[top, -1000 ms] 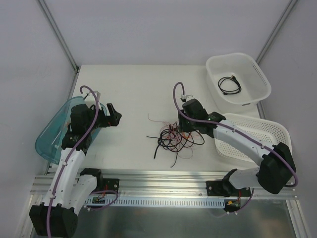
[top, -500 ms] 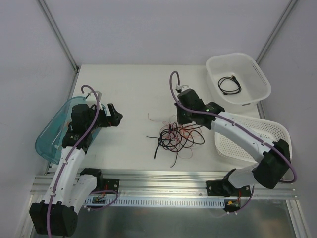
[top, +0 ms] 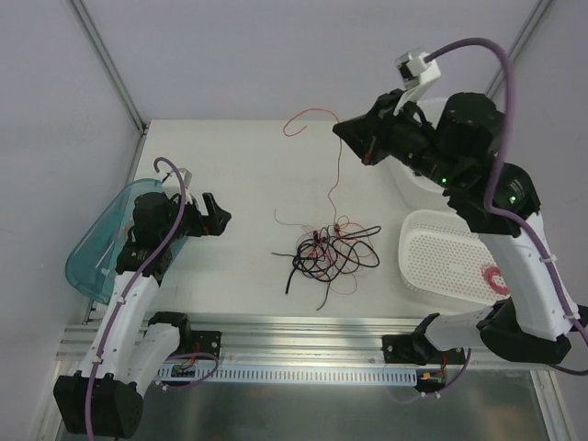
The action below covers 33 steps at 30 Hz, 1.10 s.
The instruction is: Untangle the cables
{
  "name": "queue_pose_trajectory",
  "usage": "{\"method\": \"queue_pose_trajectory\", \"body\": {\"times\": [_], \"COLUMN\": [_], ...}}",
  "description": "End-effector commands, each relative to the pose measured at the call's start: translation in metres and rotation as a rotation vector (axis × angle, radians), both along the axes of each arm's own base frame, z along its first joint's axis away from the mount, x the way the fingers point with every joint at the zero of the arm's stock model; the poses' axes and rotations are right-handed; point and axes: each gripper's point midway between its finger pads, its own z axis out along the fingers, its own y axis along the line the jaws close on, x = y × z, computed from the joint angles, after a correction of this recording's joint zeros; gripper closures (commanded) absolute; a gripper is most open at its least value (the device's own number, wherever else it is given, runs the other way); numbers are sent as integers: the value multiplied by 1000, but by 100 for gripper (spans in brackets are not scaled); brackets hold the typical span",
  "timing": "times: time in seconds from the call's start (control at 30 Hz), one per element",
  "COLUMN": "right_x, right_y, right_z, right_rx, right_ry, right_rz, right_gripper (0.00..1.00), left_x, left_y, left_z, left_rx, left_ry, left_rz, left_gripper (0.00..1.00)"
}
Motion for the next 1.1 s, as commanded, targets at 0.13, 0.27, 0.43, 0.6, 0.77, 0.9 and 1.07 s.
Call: {"method": "queue_pose_trajectory", "body": {"times": [0.13,0.27,0.43,0.6,0.77,0.9,1.07], "right_x": [-34,-23,-17,-14,-18,-23,-30], "right_y": [1,20,38,52,57,56,50], "right_z": [116,78,22,-34,-51,-53,-54], "right_rx": [310,299,305,276,304,338,360], "right_ry": [-318,-200,-50,72,127,148,152], "right_rz": [139,159,178,166,148,144,130], "right_gripper": [99,99,99,99,99,99,99], "left_x": [-5,-20,-50,-70,-71,-50,-36], "left_y": [-25,-51,-97,-144,-185,-197,-211], "left_z": [16,32,53,73,67,56,46], "left_rx": [-22,-50,-172,-263,-258,-223,-247], "left_ry": [-83,-163,-192,-263,-298,-298,-295], "left_rz": [-142,-258,-395,-440,-436,-291,-170], "left_gripper": [1,1,1,1,1,1,1]}}
